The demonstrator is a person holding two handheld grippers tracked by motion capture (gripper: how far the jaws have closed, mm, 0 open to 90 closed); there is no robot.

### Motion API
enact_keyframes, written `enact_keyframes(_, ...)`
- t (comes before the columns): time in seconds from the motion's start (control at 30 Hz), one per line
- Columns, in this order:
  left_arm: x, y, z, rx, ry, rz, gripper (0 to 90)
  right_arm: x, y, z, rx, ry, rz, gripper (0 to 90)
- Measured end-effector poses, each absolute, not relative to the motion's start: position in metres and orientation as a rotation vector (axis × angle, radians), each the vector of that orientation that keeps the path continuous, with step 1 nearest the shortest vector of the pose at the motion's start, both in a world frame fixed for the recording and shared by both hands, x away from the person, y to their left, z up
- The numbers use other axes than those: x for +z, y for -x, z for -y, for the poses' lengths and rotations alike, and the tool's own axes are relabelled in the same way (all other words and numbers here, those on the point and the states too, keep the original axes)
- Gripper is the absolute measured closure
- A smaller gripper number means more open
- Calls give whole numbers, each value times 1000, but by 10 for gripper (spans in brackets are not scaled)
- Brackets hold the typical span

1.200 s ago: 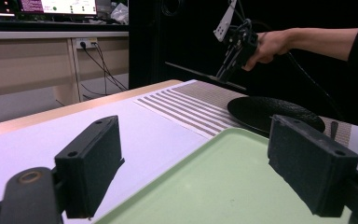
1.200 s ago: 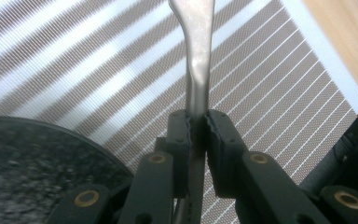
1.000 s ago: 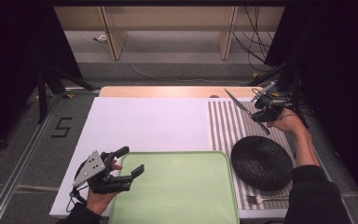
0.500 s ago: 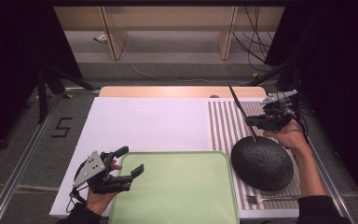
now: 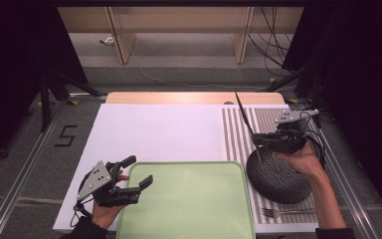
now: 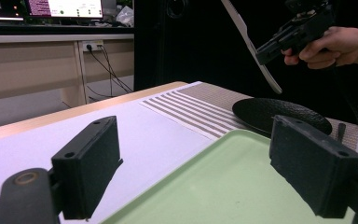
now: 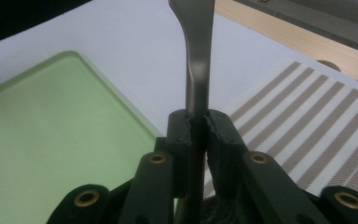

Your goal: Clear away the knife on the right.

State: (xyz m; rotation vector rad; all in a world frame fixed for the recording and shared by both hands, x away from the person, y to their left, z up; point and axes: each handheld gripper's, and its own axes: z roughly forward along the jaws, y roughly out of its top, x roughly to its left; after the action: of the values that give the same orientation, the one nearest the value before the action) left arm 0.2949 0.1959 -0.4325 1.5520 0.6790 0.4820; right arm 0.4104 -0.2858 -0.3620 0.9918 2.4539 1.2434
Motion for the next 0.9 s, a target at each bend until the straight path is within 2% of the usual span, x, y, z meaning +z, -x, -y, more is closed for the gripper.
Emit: enact_keyframes(0.9,-432,-293,-197,498,-1546,-675,159,-364,-352,252,1369,-1091,-2438,804)
